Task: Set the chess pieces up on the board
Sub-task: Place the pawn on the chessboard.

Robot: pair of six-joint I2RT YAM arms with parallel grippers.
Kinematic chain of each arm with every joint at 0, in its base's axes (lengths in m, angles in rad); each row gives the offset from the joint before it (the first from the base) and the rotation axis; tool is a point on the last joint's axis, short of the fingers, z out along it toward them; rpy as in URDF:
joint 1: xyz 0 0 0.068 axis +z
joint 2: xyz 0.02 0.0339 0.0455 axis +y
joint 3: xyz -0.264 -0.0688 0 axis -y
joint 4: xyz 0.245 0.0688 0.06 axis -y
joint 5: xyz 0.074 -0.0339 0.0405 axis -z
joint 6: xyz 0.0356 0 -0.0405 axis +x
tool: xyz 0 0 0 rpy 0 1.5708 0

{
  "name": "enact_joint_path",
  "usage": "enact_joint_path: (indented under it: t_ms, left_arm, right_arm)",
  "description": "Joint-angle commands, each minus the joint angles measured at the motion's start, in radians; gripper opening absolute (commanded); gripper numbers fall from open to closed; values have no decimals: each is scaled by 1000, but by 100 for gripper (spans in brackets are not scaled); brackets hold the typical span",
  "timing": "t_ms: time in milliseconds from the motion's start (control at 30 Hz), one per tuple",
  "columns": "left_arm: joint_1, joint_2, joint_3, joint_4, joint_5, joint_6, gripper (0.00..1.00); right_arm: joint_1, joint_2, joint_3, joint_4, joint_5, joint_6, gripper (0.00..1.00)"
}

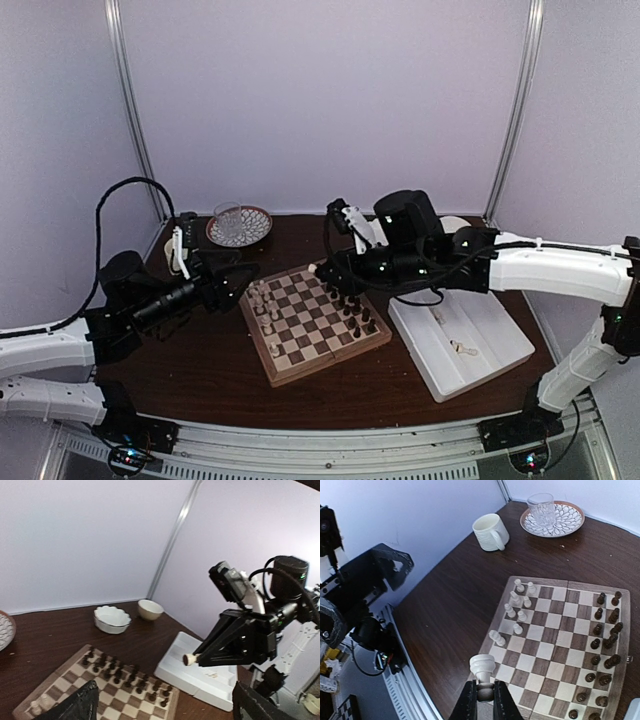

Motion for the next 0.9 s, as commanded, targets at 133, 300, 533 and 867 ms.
enact_joint_path:
  t_ms: [133, 300, 533, 867]
  left_arm:
    - [7, -45, -70, -130, -279, 223, 90]
    - [7, -16, -57, -145, -292, 237, 89]
    - [7, -48, -46, -203, -341, 251, 89]
    - [7, -160, -98, -217, -489, 245, 90]
  right_arm:
    - [19, 291, 404, -720, 116, -152, 0]
    - [40, 459, 627, -924, 197, -198, 1]
    - [46, 653, 822, -1055, 204, -249, 3]
    - [46, 845, 1035, -1098, 177, -263, 4]
